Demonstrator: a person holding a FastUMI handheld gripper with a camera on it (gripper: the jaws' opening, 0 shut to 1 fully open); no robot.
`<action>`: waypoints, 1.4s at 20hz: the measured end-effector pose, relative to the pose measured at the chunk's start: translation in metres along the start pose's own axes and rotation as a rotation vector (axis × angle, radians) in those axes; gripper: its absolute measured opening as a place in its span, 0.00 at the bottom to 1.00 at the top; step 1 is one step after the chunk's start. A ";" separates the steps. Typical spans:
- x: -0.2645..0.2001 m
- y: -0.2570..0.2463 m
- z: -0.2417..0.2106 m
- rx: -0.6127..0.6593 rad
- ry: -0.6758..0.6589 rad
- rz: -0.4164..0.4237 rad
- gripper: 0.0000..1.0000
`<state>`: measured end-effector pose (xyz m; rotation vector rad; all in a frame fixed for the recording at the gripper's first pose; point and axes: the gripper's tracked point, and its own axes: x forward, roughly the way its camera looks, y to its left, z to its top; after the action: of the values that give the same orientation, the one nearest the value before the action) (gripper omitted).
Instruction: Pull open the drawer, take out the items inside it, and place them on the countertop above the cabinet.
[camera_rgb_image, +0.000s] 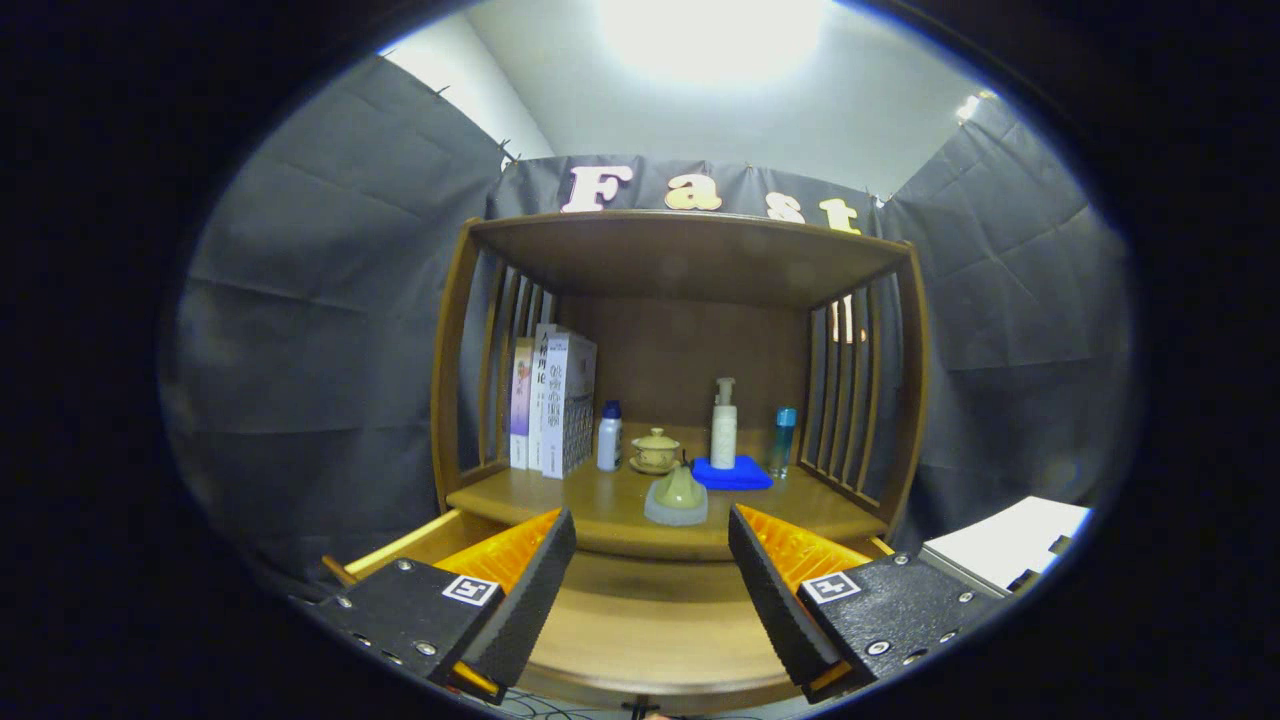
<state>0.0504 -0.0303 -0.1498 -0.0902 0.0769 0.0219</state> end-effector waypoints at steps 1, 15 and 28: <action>-0.010 0.005 -0.007 -0.009 0.004 0.003 0.94; -0.078 0.024 -0.122 0.010 0.165 -0.004 0.95; -0.059 0.013 -0.165 0.073 0.279 -0.075 0.95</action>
<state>-0.0211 -0.0339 -0.3102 -0.0225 0.3527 -0.0686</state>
